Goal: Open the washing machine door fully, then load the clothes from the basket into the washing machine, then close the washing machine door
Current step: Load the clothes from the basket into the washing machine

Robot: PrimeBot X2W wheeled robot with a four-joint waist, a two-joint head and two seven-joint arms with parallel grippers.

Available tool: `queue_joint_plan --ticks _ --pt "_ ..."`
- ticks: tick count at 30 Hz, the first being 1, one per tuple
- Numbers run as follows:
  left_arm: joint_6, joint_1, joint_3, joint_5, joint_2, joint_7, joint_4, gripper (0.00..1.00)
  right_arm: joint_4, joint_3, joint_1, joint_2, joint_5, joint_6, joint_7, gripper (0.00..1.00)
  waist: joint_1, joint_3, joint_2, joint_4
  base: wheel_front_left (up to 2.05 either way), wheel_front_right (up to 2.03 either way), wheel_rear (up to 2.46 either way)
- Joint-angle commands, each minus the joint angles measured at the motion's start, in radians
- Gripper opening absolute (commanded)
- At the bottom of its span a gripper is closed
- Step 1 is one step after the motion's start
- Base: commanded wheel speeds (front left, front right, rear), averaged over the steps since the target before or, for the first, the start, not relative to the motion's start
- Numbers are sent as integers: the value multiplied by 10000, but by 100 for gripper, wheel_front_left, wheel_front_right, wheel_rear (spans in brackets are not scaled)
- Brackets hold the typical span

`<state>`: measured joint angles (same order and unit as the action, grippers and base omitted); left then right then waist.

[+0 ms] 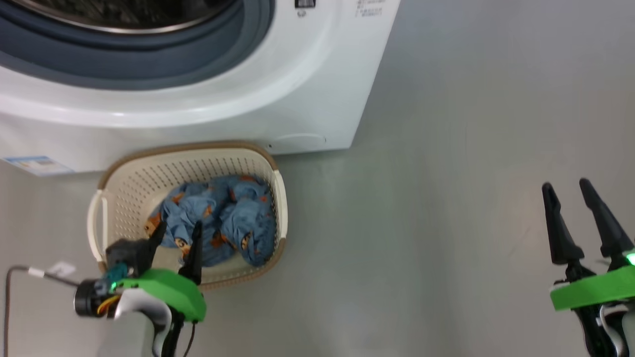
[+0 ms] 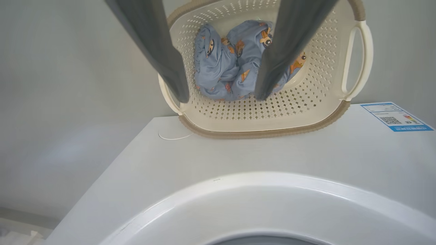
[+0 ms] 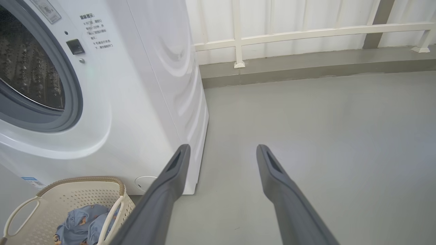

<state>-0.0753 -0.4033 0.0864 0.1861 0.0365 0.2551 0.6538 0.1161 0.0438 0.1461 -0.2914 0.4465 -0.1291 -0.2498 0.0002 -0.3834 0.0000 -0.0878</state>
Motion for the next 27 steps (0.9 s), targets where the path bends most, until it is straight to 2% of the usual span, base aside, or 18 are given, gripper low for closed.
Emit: queue_joint_plan --ticks 1,7,18,27 --pt "59 -345 -222 -123 139 67 109 100 -296 -200 174 -230 112 -16 -120 100 -2 -691 0 -121 0 0 0" --pt "247 -1670 -99 -498 164 67 1865 100 -466 -333 668 -214 198 -16 -120 100 -2 -1442 0 -263 0 0 0" --pt "648 -3655 327 -1075 613 60 5009 100 -703 -764 1157 -81 284 -16 -120 100 -2 -2188 0 -653 0 0 0" --pt "1006 -4907 531 -1198 1033 -448 6058 100 -906 -1002 1527 16 383 -16 -120 100 -2 -2889 0 -913 0 0 0"
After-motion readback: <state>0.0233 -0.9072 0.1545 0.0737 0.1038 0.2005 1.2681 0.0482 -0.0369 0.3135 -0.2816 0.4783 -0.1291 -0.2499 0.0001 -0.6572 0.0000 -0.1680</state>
